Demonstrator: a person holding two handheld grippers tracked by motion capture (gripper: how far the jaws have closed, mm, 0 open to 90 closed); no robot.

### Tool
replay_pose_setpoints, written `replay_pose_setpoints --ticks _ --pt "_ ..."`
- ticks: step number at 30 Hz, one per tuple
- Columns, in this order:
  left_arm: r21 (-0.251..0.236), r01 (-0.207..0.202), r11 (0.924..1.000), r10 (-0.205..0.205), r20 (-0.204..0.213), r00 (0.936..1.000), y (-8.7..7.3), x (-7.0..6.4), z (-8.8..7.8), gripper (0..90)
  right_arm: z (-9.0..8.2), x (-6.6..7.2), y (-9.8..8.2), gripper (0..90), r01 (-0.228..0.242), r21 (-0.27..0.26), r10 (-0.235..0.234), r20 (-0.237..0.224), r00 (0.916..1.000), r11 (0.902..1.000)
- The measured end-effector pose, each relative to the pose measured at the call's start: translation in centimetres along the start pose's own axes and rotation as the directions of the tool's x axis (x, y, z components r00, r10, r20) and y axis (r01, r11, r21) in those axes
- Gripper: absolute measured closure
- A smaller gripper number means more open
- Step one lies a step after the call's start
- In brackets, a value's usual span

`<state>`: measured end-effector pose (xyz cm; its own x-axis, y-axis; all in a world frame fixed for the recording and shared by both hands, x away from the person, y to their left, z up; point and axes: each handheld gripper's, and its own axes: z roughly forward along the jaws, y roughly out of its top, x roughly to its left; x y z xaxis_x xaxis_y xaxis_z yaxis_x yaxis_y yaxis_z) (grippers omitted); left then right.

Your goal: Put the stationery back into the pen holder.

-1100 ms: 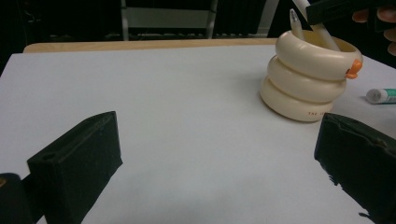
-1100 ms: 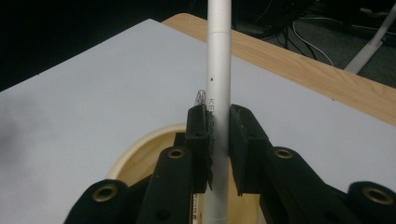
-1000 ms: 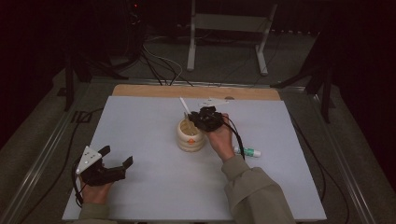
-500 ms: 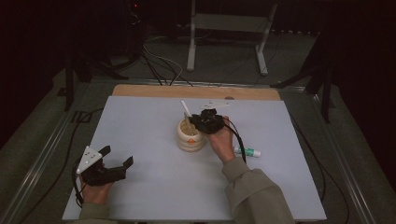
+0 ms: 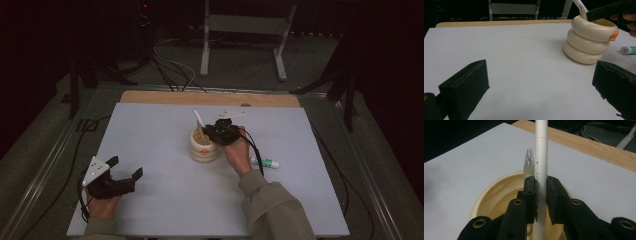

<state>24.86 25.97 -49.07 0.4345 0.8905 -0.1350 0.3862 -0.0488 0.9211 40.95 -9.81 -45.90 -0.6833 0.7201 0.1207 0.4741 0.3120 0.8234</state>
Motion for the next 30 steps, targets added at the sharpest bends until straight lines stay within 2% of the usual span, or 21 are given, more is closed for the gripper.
replay_pose_setpoints --ticks 2,4,7,12,16,18,23,30 --pt "0.000 0.001 1.0000 -0.001 0.000 1.0000 0.0 0.0 0.0 1.0 -0.2 0.0 -0.1 65.3 0.006 -0.025 -0.007 -0.025 0.9997 0.9997" --pt "-0.001 0.003 1.0000 -0.003 0.001 1.0000 0.0 0.0 0.0 1.0 -0.5 0.0 -0.1 56.8 0.001 -0.063 -0.004 -0.061 0.9981 0.9980" --pt "0.000 -0.001 1.0000 0.001 0.000 1.0000 0.0 0.0 0.0 1.0 -1.0 0.1 0.2 43.9 0.001 -0.090 -0.008 -0.071 0.9975 0.9959" --pt "0.000 0.000 1.0000 0.000 0.000 1.0000 0.0 0.0 0.0 1.0 -1.1 0.1 0.5 13.1 -0.015 -0.068 0.012 -0.041 0.9991 0.9976" --pt "0.000 0.000 1.0000 0.000 0.000 1.0000 0.0 0.0 0.0 1.0 -1.0 -0.3 0.5 4.7 -0.045 -0.035 0.044 -0.017 0.9989 0.9984" --pt "0.001 0.001 1.0000 -0.001 0.001 1.0000 0.0 0.0 0.0 1.0 -1.0 -0.6 0.4 2.7 -0.060 -0.018 0.059 -0.023 0.9980 0.9981" --pt "0.000 0.001 1.0000 -0.001 0.001 1.0000 0.0 0.0 0.0 1.0 -1.1 -1.1 0.2 0.0 -0.056 0.042 0.057 -0.033 0.9978 0.9976" --pt "-0.001 0.000 1.0000 0.000 0.002 1.0000 0.0 -0.1 0.0 1.0 -1.8 -1.6 0.1 0.0 -0.025 0.122 0.030 -0.037 0.9989 0.9922"
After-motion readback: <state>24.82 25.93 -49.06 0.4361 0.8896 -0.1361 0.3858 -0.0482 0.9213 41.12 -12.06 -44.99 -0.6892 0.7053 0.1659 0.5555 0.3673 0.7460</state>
